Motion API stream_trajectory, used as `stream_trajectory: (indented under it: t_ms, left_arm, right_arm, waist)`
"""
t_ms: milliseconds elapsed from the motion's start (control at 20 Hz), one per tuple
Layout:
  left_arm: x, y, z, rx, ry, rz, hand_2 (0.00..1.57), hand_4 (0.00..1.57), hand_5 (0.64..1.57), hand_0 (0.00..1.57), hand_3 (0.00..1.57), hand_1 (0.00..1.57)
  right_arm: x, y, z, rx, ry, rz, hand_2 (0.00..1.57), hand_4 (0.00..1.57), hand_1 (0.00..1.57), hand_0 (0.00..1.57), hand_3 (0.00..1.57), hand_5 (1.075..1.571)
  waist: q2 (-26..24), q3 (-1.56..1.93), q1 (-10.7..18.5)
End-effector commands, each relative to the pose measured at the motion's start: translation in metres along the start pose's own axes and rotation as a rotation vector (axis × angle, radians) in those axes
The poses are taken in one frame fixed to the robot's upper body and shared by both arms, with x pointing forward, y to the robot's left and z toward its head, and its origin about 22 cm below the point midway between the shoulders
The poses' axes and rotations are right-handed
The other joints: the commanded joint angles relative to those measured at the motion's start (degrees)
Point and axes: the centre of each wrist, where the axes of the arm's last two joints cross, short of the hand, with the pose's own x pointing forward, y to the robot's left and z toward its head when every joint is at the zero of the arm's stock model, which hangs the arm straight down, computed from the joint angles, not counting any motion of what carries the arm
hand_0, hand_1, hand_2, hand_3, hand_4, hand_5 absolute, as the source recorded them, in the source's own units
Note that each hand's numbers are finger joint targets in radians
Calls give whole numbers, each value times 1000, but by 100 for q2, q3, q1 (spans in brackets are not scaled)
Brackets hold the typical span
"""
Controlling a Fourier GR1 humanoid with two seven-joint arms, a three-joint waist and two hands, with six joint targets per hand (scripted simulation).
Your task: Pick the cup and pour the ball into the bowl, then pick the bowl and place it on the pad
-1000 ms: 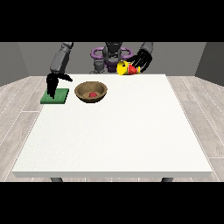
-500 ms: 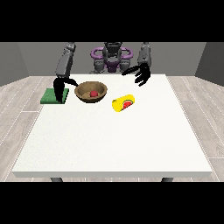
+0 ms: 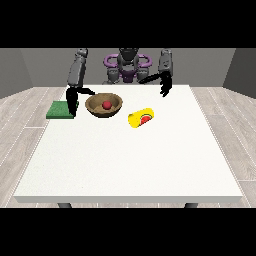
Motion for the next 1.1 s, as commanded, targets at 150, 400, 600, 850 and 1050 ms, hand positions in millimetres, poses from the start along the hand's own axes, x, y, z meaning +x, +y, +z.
stream_trajectory:
  t_ms: [150,400,600,850,1050]
  left_arm:
    - [46,-11,-16,-69,-92,18,0,0,1554,0,0,0]
    - [51,-13,-14,-49,-131,20,0,0,1558,0,0,0]
    - [47,-17,-11,-50,-151,-8,0,0,1559,0,0,0]
    - [36,3,-12,-102,-19,26,0,0,1563,0,0,0]
    - [2,2,6,-43,-12,8,0,0,1564,0,0,0]
  right_arm:
    - [-12,-5,0,-69,-25,-71,0,258,0,0,0,1549]
    - [-23,-7,13,-67,-50,-79,0,117,0,0,0,1527]
    - [-26,24,5,-53,-47,-122,0,227,0,0,0,1532]
    - [-19,20,2,-86,43,-122,0,357,0,0,0,1545]
    - [-20,83,-14,-33,51,-129,0,384,0,0,0,1552]
  waist:
    - [366,9,576]
    - [525,7,542]
    - [597,2,638]
    - [-111,-1,664]
    - [-107,-1,313]
